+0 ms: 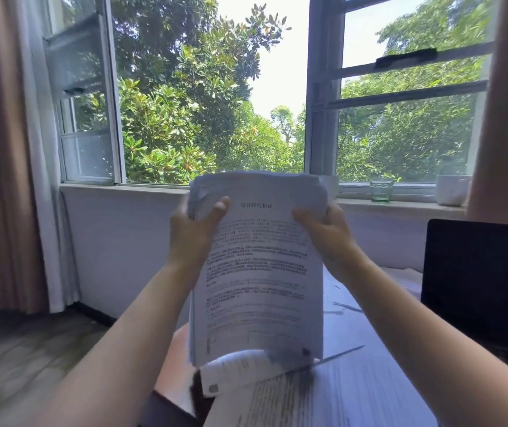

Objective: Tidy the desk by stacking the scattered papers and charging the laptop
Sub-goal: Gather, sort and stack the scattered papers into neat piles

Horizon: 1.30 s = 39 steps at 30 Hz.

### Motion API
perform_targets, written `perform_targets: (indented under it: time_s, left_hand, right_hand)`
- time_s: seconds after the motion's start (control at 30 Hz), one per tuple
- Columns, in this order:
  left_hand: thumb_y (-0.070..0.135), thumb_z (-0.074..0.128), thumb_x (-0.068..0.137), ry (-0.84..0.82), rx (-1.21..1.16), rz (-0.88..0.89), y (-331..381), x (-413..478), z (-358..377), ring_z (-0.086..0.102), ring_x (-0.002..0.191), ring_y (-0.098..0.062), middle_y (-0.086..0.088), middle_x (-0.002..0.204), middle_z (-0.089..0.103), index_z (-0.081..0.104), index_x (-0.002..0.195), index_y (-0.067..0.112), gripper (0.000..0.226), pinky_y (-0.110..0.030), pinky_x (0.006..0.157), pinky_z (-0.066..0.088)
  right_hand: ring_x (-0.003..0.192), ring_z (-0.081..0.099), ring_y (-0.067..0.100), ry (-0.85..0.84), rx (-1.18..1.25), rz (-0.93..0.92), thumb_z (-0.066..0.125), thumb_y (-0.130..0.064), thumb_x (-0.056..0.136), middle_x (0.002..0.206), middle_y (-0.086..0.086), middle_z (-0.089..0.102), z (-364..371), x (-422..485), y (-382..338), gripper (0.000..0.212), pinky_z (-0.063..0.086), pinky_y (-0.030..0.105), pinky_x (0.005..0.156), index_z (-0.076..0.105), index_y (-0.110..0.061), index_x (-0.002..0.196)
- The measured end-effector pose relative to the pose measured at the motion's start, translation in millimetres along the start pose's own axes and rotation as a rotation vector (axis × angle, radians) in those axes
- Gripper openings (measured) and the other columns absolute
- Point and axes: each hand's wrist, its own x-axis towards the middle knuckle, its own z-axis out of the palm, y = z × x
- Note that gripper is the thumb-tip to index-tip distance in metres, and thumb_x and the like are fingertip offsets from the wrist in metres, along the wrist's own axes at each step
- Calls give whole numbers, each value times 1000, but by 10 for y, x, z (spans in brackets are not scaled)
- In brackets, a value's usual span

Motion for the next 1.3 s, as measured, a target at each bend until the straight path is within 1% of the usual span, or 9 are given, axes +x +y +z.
perform_targets:
  time_s: [0.13, 0.27, 0.47, 0.8, 0.87, 0.97, 1.07, 1.2, 1.3]
  left_hand:
    - [40, 69, 83, 16, 48, -74, -30, 114, -65, 60, 95, -21, -3, 105, 64, 59, 117, 10, 47, -33, 77, 51]
    - [56, 61, 83, 127, 79, -166, 70, 312, -45, 38, 73, -16, -6, 80, 42, 55, 76, 18, 39, -31, 60, 29]
    - [44, 55, 67, 276, 108, -227, 42, 441, -31, 40, 71, -18, -4, 73, 43, 47, 71, 17, 28, -36, 62, 31]
    - [33, 52, 90, 361, 188, -129, 27, 401, 28, 28, 55, -19, 1, 56, 30, 29, 57, 18, 43, -32, 60, 25]
    - [41, 48, 95, 397, 164, -79, 12, 348, 18, 21, 53, -16, 1, 56, 23, 23, 58, 18, 50, -32, 57, 19]
    - [71, 40, 85, 328, 171, -6, -132, 140, -14, 32, 56, -12, 3, 62, 35, 39, 69, 16, 58, -33, 56, 24]
    - [84, 44, 54, 248, 143, -28, -439, -76, -108, 54, 73, -15, 2, 80, 56, 47, 85, 20, 72, -34, 66, 42]
    - [83, 62, 50, 111, 138, -134, -864, -360, -268, 67, 93, -21, 1, 98, 70, 58, 96, 32, 69, -45, 85, 55]
    - [71, 67, 59, 71, 162, -143, -1023, -530, -358, 68, 98, -20, 1, 104, 71, 63, 103, 29, 61, -50, 89, 53]
  right_hand:
    - [111, 57, 31, 50, -46, 75, 73, -53, 67, 122, 12, 59, 28, 121, 6, 62, 48, 52, 94, 52, -25, 118]
    - [82, 58, 27, 166, -47, 109, 62, -67, 62, 87, 12, 59, 69, 324, -131, 59, 47, 42, 77, 58, -13, 87]
    - [80, 57, 25, 284, -140, 140, 53, -35, 82, 78, 2, 59, 123, 443, -95, 18, 50, 43, 73, 58, -19, 77]
    - [74, 55, 24, 301, -202, 26, 49, -23, 89, 68, 1, 55, 132, 437, -89, 24, 48, 42, 68, 57, -19, 67]
    - [80, 55, 24, 244, -124, 19, 52, -40, 90, 73, 0, 55, 123, 430, -88, 23, 47, 41, 73, 57, -22, 77]
    - [90, 60, 22, 56, -35, 34, 57, -69, 66, 93, 0, 61, 13, 281, 97, 56, 50, 43, 84, 52, -26, 102]
    - [101, 64, 14, -42, -103, 26, 66, -61, 64, 111, 0, 65, -121, -42, 526, 72, 53, 34, 84, 48, -24, 123]
    - [106, 61, 6, -90, -125, 123, 72, -27, 82, 114, -7, 64, -162, -478, 953, 47, 49, 9, 74, 52, -21, 124]
    - [103, 62, 9, -86, -189, 183, 66, -22, 88, 107, -10, 67, -163, -566, 1074, 26, 52, 19, 79, 60, -25, 113]
